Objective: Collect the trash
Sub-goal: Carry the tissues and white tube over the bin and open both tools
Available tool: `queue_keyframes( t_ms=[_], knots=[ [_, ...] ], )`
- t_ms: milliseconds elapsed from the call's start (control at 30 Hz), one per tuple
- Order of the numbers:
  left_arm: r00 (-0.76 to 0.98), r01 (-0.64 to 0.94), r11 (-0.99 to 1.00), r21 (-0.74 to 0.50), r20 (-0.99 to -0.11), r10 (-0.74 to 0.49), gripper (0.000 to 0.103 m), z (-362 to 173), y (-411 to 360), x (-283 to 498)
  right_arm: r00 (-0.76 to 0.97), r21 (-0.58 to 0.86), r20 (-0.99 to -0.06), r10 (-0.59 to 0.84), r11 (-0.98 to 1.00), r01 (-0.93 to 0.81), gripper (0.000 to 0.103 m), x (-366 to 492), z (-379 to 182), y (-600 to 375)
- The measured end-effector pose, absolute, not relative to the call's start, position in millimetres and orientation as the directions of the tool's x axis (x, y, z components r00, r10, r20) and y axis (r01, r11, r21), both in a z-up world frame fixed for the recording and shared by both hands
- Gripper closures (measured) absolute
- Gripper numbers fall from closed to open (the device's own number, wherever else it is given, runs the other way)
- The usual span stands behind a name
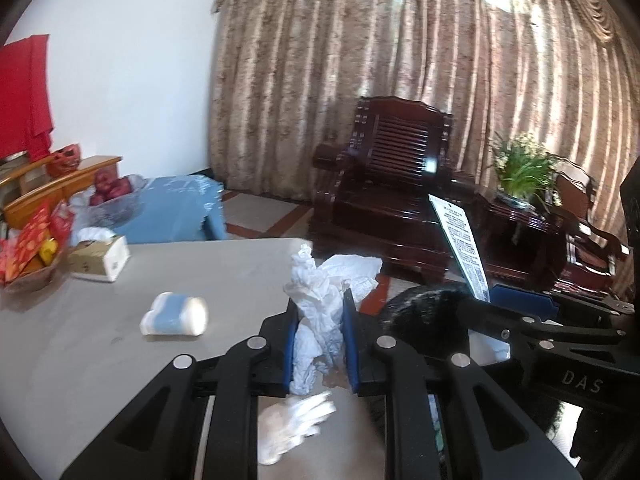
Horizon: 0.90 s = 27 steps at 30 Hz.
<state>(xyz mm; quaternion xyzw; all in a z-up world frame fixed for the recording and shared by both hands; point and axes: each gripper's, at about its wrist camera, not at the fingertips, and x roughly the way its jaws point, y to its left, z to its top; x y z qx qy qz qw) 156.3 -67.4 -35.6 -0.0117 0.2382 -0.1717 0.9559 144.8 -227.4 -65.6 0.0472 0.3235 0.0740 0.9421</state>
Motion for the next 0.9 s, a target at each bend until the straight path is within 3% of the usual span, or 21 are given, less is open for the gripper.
queue_keyframes(
  t_ms=[67, 100, 133, 333, 400, 433, 467, 733, 800, 900],
  knots=[
    [0.82, 0.349, 0.931, -0.105, -0.448, -0.357, 0.084, -36, -82, 156, 0.782, 0.136, -0.604, 0.152, 0.987, -0.087, 0.061, 141, -67, -240],
    [0.814, 0.365, 0.925, -0.105, -0.446, -0.372, 0.084, -37, -90, 157, 0.782, 0.137, -0.605, 0.147, 0.987, -0.08, 0.084, 140, -69, -246],
    [0.81, 0.376, 0.921, -0.104, -0.446, -0.381, 0.084, -38, -97, 158, 0.774, 0.133, -0.619, 0.136, 0.989, -0.067, 0.089, 140, -72, -254],
    [0.749, 0.457, 0.881, -0.119, -0.482, -0.454, 0.081, -56, -147, 169, 0.749, 0.148, -0.659, 0.07, 0.988, 0.038, 0.088, 136, -97, -297],
    [0.731, 0.468, 0.874, -0.132, -0.497, -0.467, 0.075, -64, -159, 173, 0.746, 0.156, -0.665, 0.043, 0.984, 0.083, 0.082, 131, -106, -312],
    [0.718, 0.481, 0.867, -0.13, -0.509, -0.475, 0.066, -69, -167, 175, 0.744, 0.159, -0.667, 0.035, 0.982, 0.097, 0.079, 128, -108, -316],
    [0.707, 0.492, 0.861, -0.127, -0.52, -0.48, 0.063, -73, -173, 177, 0.743, 0.164, -0.669, 0.026, 0.98, 0.114, 0.074, 125, -112, -321],
    [0.659, 0.553, 0.825, -0.116, -0.545, -0.518, 0.045, -86, -199, 177, 0.731, 0.169, -0.681, -0.036, 0.964, 0.205, 0.048, 114, -129, -348],
    [0.669, 0.546, 0.83, -0.11, -0.539, -0.511, 0.039, -85, -197, 176, 0.729, 0.169, -0.683, -0.043, 0.962, 0.215, 0.034, 114, -132, -354],
    [0.698, 0.51, 0.853, -0.111, -0.527, -0.485, 0.032, -80, -178, 180, 0.734, 0.163, -0.677, -0.049, 0.963, 0.215, 0.022, 113, -132, -352]
  ],
)
